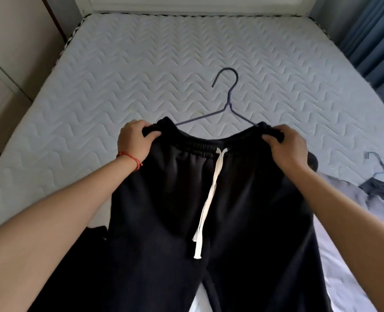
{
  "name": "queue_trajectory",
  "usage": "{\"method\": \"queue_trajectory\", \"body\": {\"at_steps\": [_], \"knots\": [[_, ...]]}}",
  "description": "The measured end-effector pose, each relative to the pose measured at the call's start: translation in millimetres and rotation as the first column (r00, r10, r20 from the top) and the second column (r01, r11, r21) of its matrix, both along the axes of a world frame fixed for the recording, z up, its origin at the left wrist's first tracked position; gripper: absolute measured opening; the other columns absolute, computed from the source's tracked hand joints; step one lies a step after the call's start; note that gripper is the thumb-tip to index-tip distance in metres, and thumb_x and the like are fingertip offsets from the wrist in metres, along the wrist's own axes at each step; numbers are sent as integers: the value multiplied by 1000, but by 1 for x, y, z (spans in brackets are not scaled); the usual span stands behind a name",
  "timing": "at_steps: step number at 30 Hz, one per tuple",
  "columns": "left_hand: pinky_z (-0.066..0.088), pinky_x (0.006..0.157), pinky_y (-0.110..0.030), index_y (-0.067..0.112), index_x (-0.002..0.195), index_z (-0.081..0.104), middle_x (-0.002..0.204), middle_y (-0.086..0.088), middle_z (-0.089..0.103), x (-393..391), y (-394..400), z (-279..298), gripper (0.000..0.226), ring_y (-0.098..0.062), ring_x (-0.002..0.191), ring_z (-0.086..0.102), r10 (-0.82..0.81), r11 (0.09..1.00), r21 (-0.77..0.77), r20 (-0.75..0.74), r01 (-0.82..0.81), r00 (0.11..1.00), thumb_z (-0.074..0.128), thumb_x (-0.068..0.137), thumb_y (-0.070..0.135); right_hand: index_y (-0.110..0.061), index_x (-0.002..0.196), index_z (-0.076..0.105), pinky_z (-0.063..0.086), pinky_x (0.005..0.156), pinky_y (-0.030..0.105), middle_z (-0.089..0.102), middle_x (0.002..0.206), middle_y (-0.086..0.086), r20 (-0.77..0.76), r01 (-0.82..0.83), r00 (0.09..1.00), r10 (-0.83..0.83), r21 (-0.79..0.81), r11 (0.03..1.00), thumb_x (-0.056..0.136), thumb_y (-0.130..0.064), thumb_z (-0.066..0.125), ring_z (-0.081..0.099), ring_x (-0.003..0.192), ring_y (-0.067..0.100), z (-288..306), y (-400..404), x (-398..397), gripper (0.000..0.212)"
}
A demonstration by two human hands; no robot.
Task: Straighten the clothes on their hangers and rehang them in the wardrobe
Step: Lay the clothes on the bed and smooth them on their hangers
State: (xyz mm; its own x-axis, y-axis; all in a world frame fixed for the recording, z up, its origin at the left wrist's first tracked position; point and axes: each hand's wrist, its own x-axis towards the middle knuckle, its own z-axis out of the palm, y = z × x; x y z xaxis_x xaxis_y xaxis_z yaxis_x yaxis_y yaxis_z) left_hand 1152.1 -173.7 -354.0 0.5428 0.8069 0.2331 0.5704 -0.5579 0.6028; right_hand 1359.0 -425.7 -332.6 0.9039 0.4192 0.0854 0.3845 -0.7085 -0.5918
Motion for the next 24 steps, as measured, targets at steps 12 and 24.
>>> {"method": "queue_trajectory", "body": {"at_steps": [12,24], "knots": [[40,100,-47,7,125,54,133,-18,52,-40,-60,-169,54,-38,124,47,-133,991,-41,-351,126,927,48,85,42,-16,142,33,19,112,43,39,146,9,-128,-16,992,-19,-266,964,95,-37,41,30,138,27,-181,-14,-35,52],[33,102,-60,22,140,35,148,-9,38,-131,-153,-240,65,-31,134,39,-195,976,-72,-705,204,682,3,93,55,-24,148,19,4,117,43,10,158,-3,-113,-183,983,145,-505,843,80,-58,6,2,146,17,-258,-121,-127,77]]}}
